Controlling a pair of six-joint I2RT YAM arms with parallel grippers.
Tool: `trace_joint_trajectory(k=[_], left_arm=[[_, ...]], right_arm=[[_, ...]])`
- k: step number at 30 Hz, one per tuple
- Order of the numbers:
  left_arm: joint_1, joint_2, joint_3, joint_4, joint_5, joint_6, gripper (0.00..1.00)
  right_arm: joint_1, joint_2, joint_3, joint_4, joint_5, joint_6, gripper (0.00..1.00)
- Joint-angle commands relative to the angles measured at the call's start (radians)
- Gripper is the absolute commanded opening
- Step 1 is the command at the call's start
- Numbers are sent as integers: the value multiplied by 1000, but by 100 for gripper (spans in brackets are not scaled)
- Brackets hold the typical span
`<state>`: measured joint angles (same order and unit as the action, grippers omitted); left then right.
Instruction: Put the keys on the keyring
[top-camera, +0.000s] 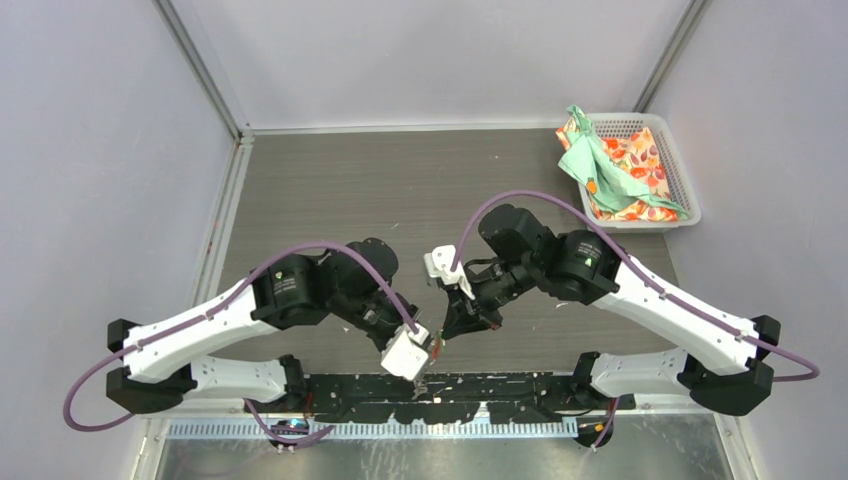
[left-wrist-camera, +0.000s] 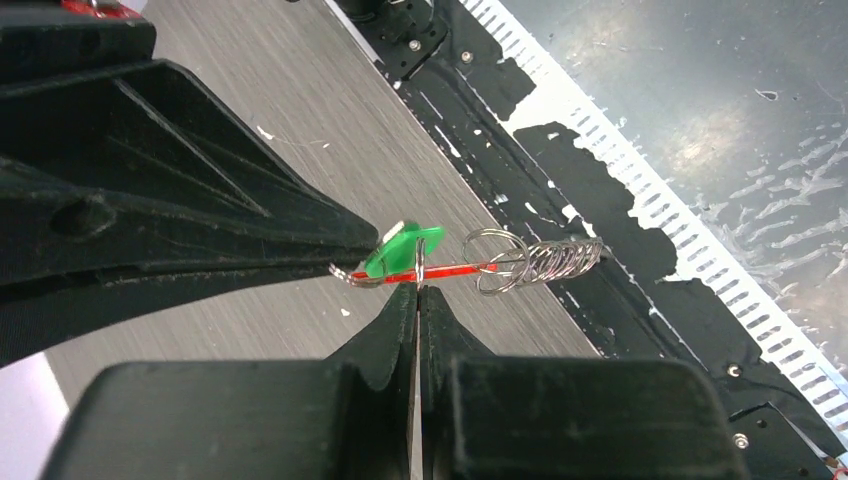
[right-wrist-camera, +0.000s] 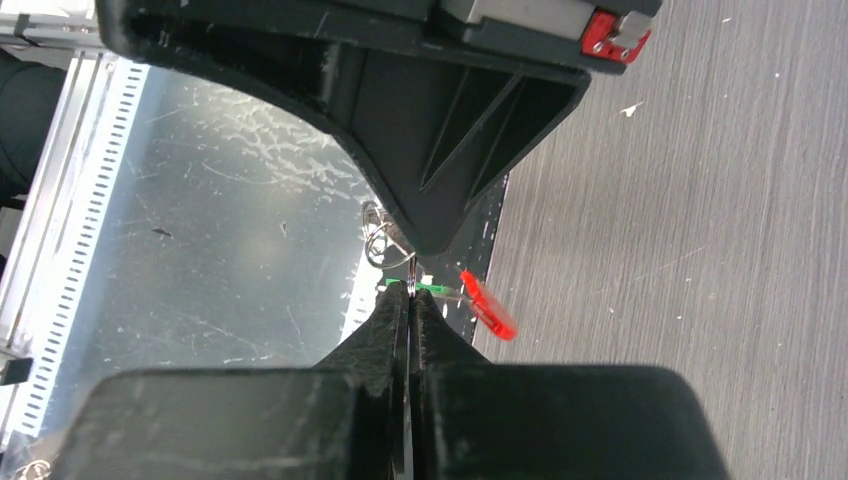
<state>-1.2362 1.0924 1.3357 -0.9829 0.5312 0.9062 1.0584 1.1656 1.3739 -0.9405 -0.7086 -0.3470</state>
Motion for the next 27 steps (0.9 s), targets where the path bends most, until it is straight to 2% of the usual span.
trace_joint_trajectory(k=[1,19,23,27], left_arm=[[2,-31,-1,55,10,2,0],[1,-67,-18,106,-14,-22,0],[3,-107,-52,165,-24,-37,0],[2,-95,-35,152,7,-31,0]], right_arm=[[5,-14,-11,108,-20,33,1],[6,-115,-109,209,-48,7,1],[5,-147,-139,253,-50,24,1],[4,-156,-150,282,-43,27,1]])
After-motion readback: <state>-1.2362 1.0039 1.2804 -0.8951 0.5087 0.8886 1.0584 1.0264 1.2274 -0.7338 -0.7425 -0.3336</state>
